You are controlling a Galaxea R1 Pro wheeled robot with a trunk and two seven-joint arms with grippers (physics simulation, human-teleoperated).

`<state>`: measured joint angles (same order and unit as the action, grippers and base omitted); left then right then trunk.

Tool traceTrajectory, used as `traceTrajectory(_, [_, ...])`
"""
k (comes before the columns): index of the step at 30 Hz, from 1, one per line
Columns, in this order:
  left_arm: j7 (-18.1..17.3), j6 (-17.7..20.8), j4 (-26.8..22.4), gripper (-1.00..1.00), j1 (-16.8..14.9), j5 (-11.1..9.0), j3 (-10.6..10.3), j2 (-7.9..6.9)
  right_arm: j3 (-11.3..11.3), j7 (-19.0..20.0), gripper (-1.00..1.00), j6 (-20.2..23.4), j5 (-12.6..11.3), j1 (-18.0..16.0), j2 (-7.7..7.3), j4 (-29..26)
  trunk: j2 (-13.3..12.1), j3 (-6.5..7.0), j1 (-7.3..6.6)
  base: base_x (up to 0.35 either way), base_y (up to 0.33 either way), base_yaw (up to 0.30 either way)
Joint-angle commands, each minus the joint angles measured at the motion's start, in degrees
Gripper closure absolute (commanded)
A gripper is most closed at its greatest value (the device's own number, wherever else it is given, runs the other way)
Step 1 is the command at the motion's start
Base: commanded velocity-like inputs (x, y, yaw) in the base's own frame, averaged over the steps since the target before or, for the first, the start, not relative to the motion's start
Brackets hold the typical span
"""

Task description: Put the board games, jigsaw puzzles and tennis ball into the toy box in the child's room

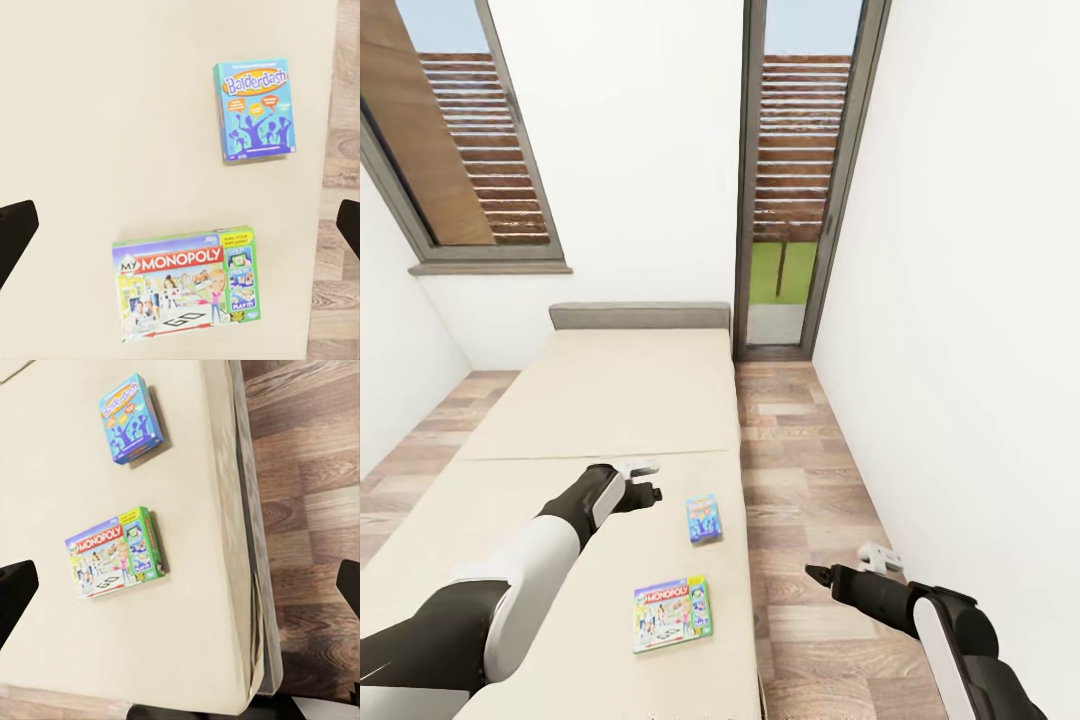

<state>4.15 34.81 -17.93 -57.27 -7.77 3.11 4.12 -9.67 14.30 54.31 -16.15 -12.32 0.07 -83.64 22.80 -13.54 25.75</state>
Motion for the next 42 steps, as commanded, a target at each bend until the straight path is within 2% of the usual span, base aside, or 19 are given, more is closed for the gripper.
traceTrajectory(1, [0.43,0.28,-0.09,-1.0,-0.03,-0.59,0.31,0.07,-0.12,0.54,-1.0,0.23,0.41,-0.06,0.01,-0.04,0.12,-0.21,0.03,0.0,0.0,0.0])
traceTrajectory(22, [0.46,-0.25,-0.14,-1.0,-0.03,-0.58,0.31,0.2,-0.25,0.47,-1.0,0.1,0.57,-0.07,0.0,0.37,0.12,-2.15,0.03,0.0,0.0,0.0])
traceTrajectory(35, [0.5,0.23,-2.05,-1.0,-0.05,-0.5,0.24,0.9,-0.26,0.47,-1.0,0.09,0.59,-0.08,-0.07,0.45,0.12,-3.35,0.03,0.0,0.0,0.0])
traceTrajectory(42, [0.5,0.33,-2.26,-1.0,-1.64,-0.42,0.25,1.08,-0.26,0.43,-1.0,0.09,0.59,-0.08,-0.07,0.49,0.12,-4.0,0.03,0.0,0.0,0.0])
